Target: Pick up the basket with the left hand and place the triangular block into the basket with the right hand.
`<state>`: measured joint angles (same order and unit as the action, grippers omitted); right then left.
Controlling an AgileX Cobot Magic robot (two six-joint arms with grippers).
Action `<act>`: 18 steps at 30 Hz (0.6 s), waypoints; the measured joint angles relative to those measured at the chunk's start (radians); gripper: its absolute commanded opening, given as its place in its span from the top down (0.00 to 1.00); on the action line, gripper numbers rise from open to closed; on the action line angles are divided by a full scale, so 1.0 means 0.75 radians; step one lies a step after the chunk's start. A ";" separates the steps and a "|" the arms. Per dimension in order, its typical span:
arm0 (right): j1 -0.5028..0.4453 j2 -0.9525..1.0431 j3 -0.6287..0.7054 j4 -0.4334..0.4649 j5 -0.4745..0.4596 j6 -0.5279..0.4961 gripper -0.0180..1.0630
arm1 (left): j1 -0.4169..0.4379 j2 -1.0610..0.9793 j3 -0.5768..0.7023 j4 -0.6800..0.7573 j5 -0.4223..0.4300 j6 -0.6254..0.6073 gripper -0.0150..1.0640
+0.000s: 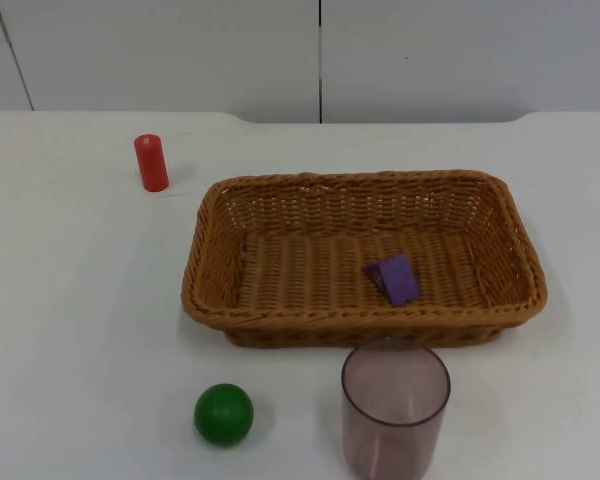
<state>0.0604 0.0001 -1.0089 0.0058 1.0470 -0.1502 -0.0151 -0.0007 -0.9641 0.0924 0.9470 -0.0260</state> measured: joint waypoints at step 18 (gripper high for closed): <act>0.000 0.000 0.331 -0.008 0.175 0.126 0.02 | 0.000 0.002 0.400 -0.029 0.148 -0.003 0.02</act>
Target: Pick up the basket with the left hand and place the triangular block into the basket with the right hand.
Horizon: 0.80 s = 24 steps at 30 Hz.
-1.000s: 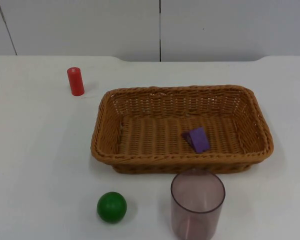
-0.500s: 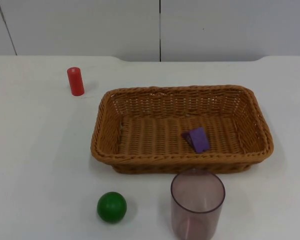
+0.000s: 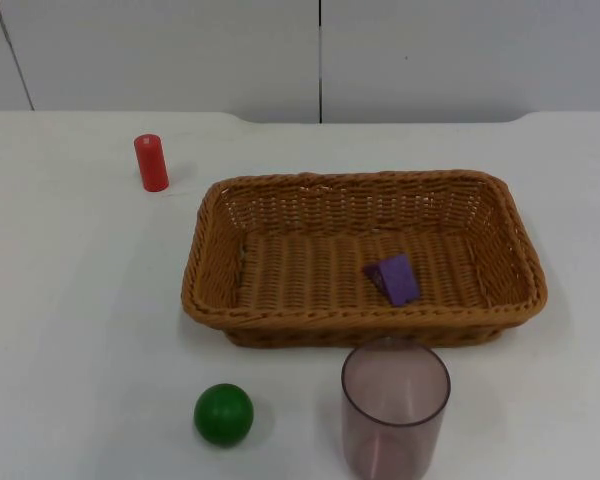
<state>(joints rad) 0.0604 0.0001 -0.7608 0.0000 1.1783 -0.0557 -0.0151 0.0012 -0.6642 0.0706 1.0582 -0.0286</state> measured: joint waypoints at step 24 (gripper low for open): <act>0.000 0.002 0.315 0.000 -0.116 0.084 0.02 | 0.000 0.003 0.215 -0.037 0.015 -0.001 0.02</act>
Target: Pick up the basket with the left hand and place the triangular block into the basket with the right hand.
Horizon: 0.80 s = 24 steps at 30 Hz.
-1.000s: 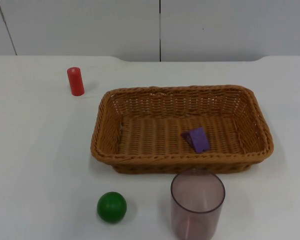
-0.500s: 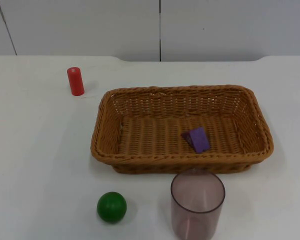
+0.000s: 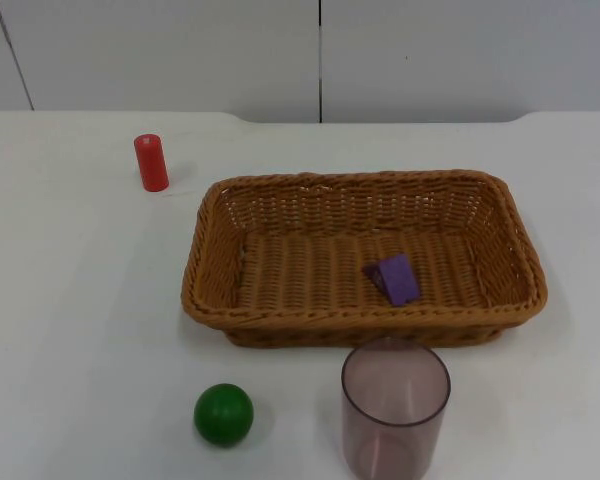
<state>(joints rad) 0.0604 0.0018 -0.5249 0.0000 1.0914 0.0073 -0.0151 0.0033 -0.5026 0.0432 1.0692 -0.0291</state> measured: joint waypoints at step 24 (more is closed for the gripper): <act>0.000 0.000 0.000 -0.054 0.000 0.000 0.02 | 0.000 0.000 0.003 -0.127 0.003 0.085 0.02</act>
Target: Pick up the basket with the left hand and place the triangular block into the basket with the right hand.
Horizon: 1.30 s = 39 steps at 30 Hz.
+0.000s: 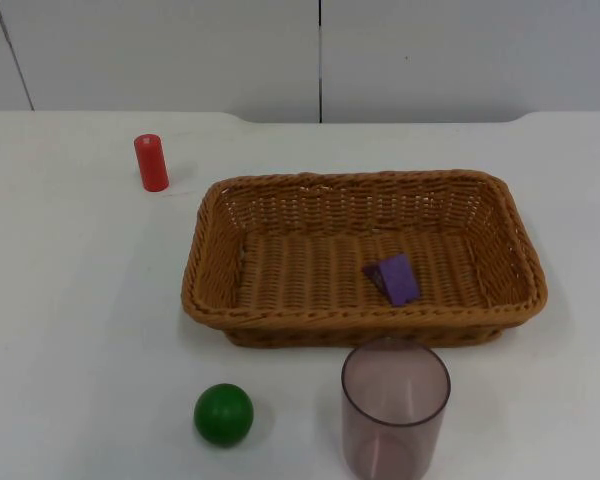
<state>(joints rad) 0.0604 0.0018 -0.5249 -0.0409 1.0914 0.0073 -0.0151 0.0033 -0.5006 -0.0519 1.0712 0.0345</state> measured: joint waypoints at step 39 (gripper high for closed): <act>0.000 0.000 0.000 0.001 0.000 0.010 0.02 | 0.000 0.000 0.000 0.043 0.000 -0.083 0.02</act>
<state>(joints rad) 0.0604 0.0018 -0.5249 -0.0400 1.0914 0.0151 -0.0151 0.0033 -0.5006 -0.0198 1.0712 -0.0278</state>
